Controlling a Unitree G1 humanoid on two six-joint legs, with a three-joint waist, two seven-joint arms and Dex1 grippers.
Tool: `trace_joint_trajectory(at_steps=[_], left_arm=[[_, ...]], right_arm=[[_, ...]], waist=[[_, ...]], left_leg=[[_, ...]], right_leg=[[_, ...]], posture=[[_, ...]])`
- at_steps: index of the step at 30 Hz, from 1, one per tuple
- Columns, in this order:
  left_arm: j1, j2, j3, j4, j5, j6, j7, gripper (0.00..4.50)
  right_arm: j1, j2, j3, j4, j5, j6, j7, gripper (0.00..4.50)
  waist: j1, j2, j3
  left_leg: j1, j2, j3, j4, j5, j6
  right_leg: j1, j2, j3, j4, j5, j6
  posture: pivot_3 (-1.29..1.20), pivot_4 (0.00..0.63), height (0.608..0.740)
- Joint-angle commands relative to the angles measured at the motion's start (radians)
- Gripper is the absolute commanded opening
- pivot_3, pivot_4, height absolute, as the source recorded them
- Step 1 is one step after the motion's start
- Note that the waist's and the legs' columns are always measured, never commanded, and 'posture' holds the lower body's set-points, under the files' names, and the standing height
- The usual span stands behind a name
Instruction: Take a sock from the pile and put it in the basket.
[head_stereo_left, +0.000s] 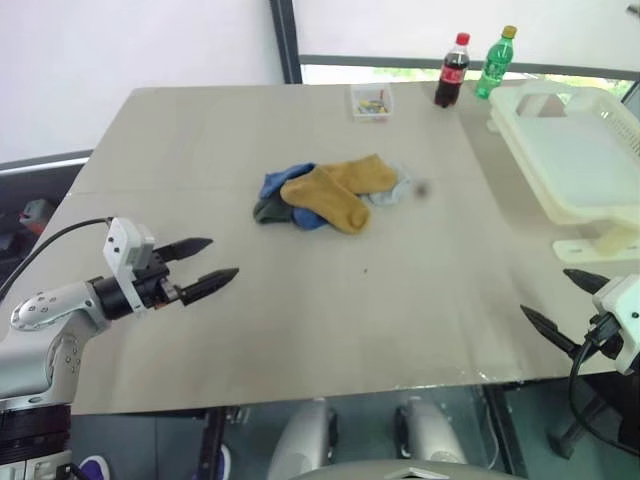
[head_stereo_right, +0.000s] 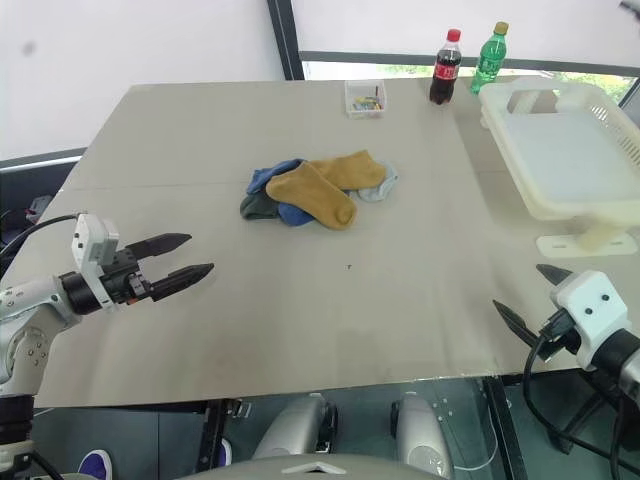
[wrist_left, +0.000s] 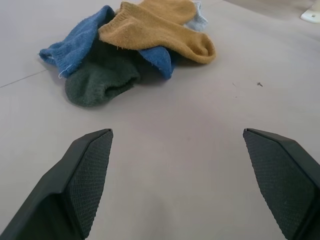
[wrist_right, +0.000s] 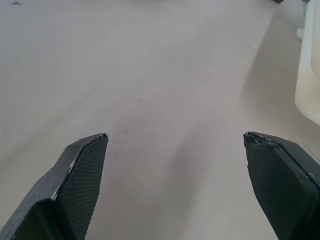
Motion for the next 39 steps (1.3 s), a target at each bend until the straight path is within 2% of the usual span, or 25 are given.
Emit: trace_joint_trajectory(at_steps=[1,11,14,18,21,25,29,35,37,39], left_arm=[[-0.002,0.004,0.017,-0.049,-0.025,0.011,0.005,4.47],[-0.050,-0.072,-0.017,-0.121,-0.049,0.082,0.102,4.47],[-0.078,-0.119,-0.021,-0.157,-0.070,0.149,0.202,4.47],[-0.170,-0.181,-0.052,-0.215,-0.136,0.370,0.397,4.47],[-0.235,-0.235,-0.071,-0.208,-0.148,0.425,0.478,4.47],[-0.303,-0.373,-0.132,-0.204,-0.139,0.468,0.612,4.47],[-0.285,-0.428,-0.205,-0.218,-0.137,0.509,0.631,4.47],[-0.310,-0.482,-0.238,-0.199,-0.118,0.488,0.651,4.47],[-0.301,-0.478,-0.243,-0.227,-0.133,0.482,0.618,4.47],[-0.251,-0.434,-0.237,-0.283,-0.144,0.453,0.541,4.47]], right_arm=[[-0.018,-0.003,-0.025,0.000,0.012,-0.015,-0.002,4.50],[-0.120,0.014,0.088,0.009,-0.004,-0.004,-0.045,4.50],[-0.151,0.020,0.131,-0.001,0.004,0.006,-0.054,4.50],[-0.220,0.010,0.230,-0.036,-0.039,0.027,-0.083,4.50],[-0.265,0.015,0.282,-0.043,-0.053,0.029,-0.094,4.50],[-0.326,0.034,0.360,-0.051,-0.087,0.038,-0.132,4.50],[-0.372,0.049,0.425,-0.044,-0.121,0.038,-0.158,4.50],[-0.510,0.109,0.545,0.022,-0.190,0.047,-0.202,4.50],[-0.543,0.123,0.581,0.042,-0.207,0.042,-0.200,4.50],[-0.589,0.141,0.639,0.087,-0.243,0.019,-0.196,4.50]], waist=[[0.000,0.000,0.000],[0.000,0.000,0.000],[0.000,0.000,0.000],[0.001,0.000,0.000],[0.000,0.000,0.000],[0.001,0.000,0.000],[-0.002,0.000,0.000],[-0.001,0.000,0.000],[0.002,0.000,0.000],[-0.001,0.000,0.000]], left_leg=[[0.000,0.000,0.000,0.000,0.000,0.000],[0.000,-0.001,-0.001,-0.002,0.000,0.000],[0.000,-0.001,-0.001,-0.002,0.000,0.000],[-0.001,-0.001,-0.001,-0.002,0.000,0.000],[0.000,-0.001,-0.002,-0.002,0.000,0.000],[-0.001,-0.003,-0.001,-0.001,0.002,-0.004],[-0.002,-0.003,-0.001,-0.001,0.002,-0.004],[-0.001,-0.003,-0.002,-0.001,0.003,-0.005],[-0.001,-0.003,-0.002,-0.001,0.003,-0.005],[-0.002,-0.004,-0.002,-0.001,0.003,-0.005]], right_leg=[[0.000,-0.001,0.000,0.000,0.000,0.000],[0.001,-0.004,-0.001,-0.004,0.000,0.000],[0.001,-0.001,-0.002,-0.004,0.000,0.000],[0.001,0.000,-0.002,-0.004,0.000,0.000],[0.001,0.001,-0.003,-0.003,0.000,0.001],[0.001,0.001,-0.004,-0.004,0.000,0.001],[-0.001,0.001,-0.004,-0.004,0.000,0.001],[-0.001,0.002,-0.003,-0.002,0.000,0.001],[-0.001,0.002,-0.003,-0.002,0.000,0.000],[-0.001,0.002,-0.003,-0.003,0.000,0.000]], posture=[[0.00,0.150,0.740],[0.00,0.150,0.740],[0.00,0.150,0.740],[0.00,0.150,0.740],[0.00,0.150,0.740],[0.00,0.150,0.740],[0.00,0.150,0.740],[0.00,0.150,0.740],[0.00,0.150,0.740],[0.00,0.150,0.740]])
